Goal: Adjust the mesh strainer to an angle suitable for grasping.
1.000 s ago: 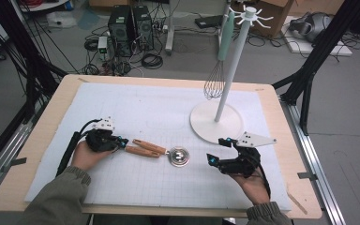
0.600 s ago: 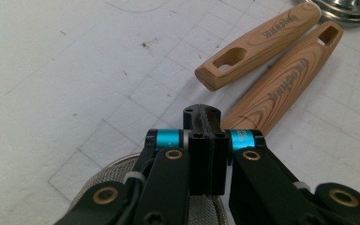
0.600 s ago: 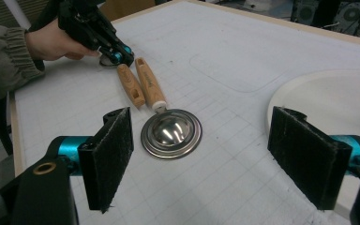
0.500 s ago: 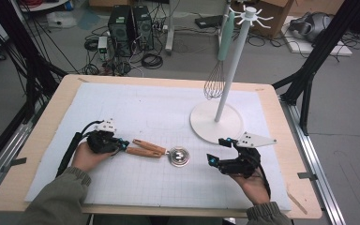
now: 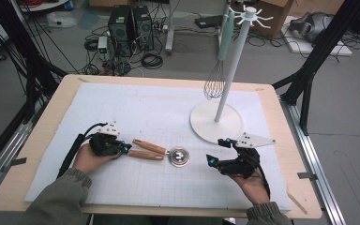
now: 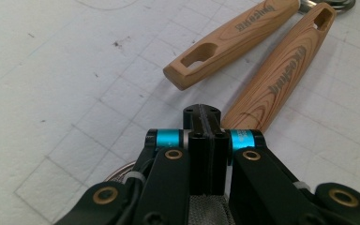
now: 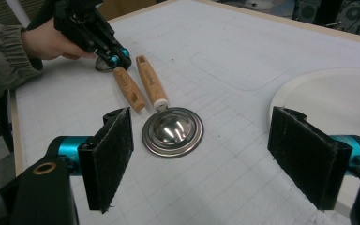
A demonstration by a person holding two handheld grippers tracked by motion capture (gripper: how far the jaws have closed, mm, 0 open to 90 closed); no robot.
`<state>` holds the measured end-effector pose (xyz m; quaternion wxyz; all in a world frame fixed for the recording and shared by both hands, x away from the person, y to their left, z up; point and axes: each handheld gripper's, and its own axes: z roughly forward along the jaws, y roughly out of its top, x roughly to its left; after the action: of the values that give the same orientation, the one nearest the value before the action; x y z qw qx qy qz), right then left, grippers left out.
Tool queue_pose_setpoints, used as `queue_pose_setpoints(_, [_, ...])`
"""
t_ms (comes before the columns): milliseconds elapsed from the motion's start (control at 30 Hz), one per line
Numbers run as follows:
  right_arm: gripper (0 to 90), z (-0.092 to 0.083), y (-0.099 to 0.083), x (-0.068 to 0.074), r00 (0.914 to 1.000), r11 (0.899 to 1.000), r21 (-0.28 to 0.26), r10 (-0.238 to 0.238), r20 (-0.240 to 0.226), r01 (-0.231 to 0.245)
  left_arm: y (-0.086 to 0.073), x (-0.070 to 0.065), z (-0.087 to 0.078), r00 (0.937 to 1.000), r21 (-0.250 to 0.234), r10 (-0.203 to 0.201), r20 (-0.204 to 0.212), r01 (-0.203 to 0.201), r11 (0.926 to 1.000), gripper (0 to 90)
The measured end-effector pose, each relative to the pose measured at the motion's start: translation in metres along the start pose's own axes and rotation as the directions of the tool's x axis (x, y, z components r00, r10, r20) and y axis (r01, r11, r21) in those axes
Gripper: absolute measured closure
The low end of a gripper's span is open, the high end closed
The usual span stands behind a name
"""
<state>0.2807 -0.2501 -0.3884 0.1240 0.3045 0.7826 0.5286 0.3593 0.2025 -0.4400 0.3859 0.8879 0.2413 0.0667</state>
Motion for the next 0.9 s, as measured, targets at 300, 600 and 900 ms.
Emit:
queue_pose_setpoints(300, [21.7, 0.002, -0.001, 0.001, 1.0, 1.0, 0.01, -0.002, -0.006, 0.002, -0.001, -0.008, 0.001, 0.9998, -0.009, 0.006, 0.021, -0.006, 0.9999, 89.6])
queue_pose_setpoints(600, [21.7, 0.004, -0.002, 0.001, 1.0, 1.0, 0.014, -0.002, -0.006, 0.002, -0.001, -0.015, 0.001, 0.9993, -0.003, 0.02, 0.031, -0.02, 0.9998, 89.6])
queue_pose_setpoints(900, [21.7, 0.005, -0.003, 0.001, 0.9999, 1.0, 0.018, -0.007, -0.01, 0.007, 0.0, -0.024, 0.002, 0.9981, 0.001, 0.036, 0.051, -0.036, 0.9993, 89.6])
